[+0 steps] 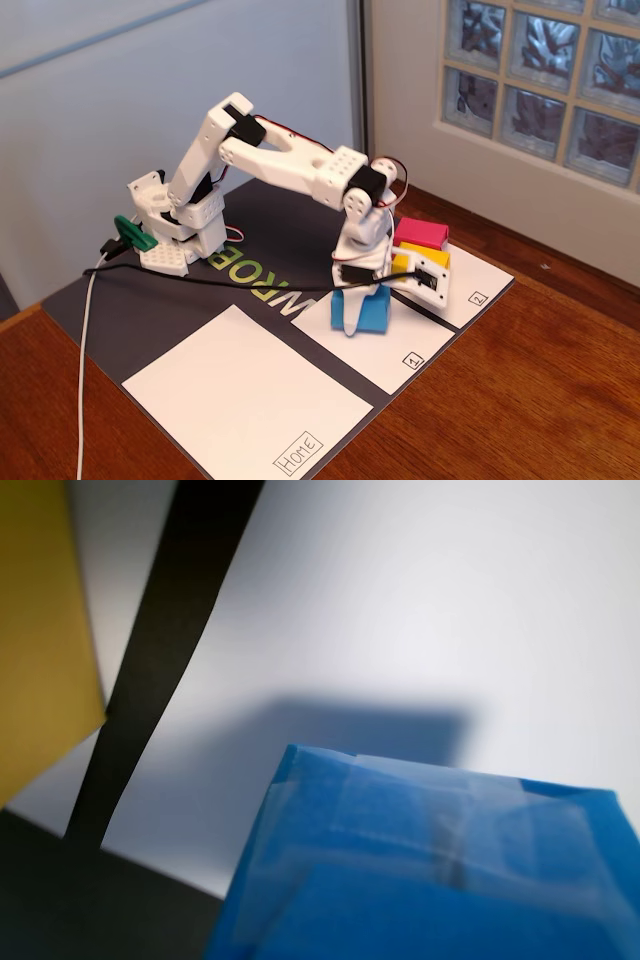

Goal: Move box blue to home

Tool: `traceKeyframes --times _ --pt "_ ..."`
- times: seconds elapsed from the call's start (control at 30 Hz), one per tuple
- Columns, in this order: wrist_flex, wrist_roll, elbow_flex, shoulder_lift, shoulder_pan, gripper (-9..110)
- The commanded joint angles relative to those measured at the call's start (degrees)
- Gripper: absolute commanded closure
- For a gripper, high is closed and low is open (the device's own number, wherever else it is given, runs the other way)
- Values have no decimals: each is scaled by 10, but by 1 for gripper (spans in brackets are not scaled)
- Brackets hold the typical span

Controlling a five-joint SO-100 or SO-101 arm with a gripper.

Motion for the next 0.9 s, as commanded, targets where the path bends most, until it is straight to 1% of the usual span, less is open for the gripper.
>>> traceKeyframes --times 0.0,0.23,0.5,0.7,0.87 --pt "19 -4 -9 83 13 102" --pt "101 -2 -10 180 57 102" --pt "191 -23 4 272 157 102" --pt "178 -60 88 341 250 102" --pt "129 -106 186 383 337 102"
